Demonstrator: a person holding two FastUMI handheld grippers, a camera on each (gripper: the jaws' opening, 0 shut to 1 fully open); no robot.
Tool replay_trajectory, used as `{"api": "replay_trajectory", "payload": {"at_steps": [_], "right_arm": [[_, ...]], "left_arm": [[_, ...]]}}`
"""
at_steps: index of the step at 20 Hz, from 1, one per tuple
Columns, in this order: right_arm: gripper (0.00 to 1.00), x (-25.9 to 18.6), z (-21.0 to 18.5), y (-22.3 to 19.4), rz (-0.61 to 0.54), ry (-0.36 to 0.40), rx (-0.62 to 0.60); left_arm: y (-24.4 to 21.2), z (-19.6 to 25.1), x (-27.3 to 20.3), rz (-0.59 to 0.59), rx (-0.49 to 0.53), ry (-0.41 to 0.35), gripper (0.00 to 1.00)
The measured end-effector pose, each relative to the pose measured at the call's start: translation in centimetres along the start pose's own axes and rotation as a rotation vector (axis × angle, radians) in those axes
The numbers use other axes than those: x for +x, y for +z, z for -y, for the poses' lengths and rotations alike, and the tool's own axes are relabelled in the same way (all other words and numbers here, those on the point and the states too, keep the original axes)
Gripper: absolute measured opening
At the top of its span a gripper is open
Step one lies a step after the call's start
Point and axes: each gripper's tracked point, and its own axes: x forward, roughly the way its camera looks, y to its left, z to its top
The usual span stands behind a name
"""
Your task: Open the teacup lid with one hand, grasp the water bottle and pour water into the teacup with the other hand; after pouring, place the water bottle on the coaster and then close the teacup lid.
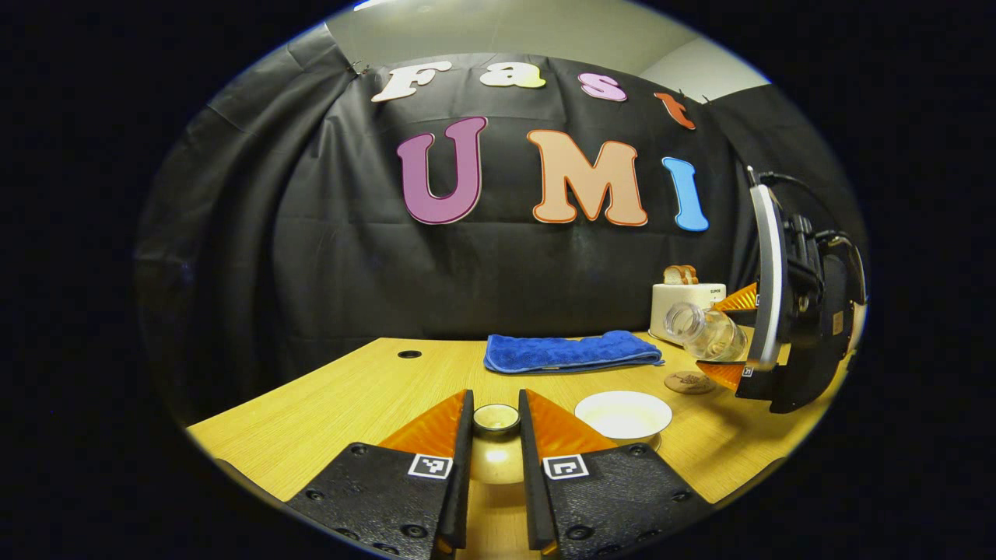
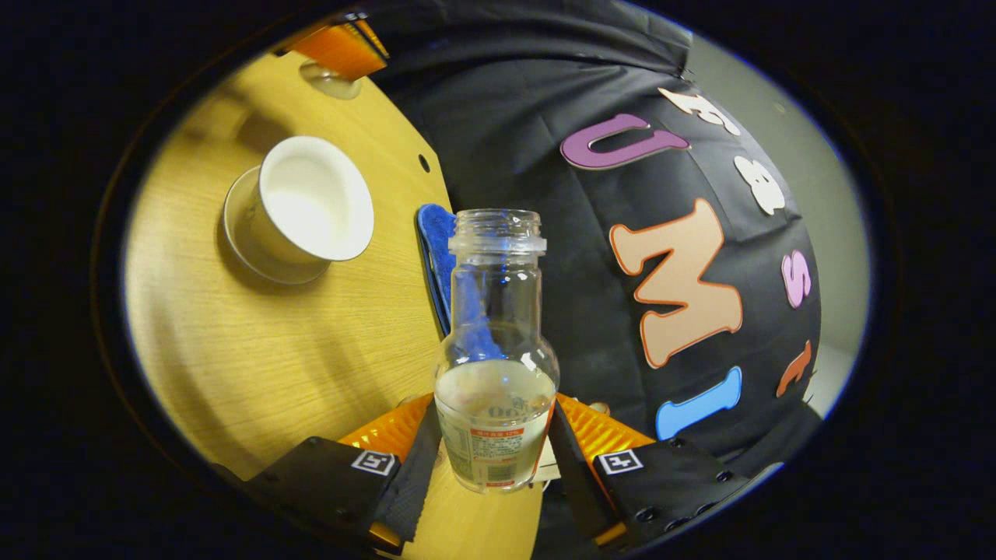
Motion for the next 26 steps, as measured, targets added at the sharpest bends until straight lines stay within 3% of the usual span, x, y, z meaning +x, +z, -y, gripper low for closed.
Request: {"api": "replay_trajectory", "payload": {"at_steps": [16,26], "right_arm": [[0.78,0.6,1.5,3.3,0.136,-0.143,-0.448],[0.79,0.6,2.7,4.0,0.187,-0.233,-0.536]], "left_arm": [[0.0,-0.2,-0.1,-0.002,0.000,0.005,0.28],[0.1,-0.2,-0.1,-0.002,0.000,0.005,0.28]]}}
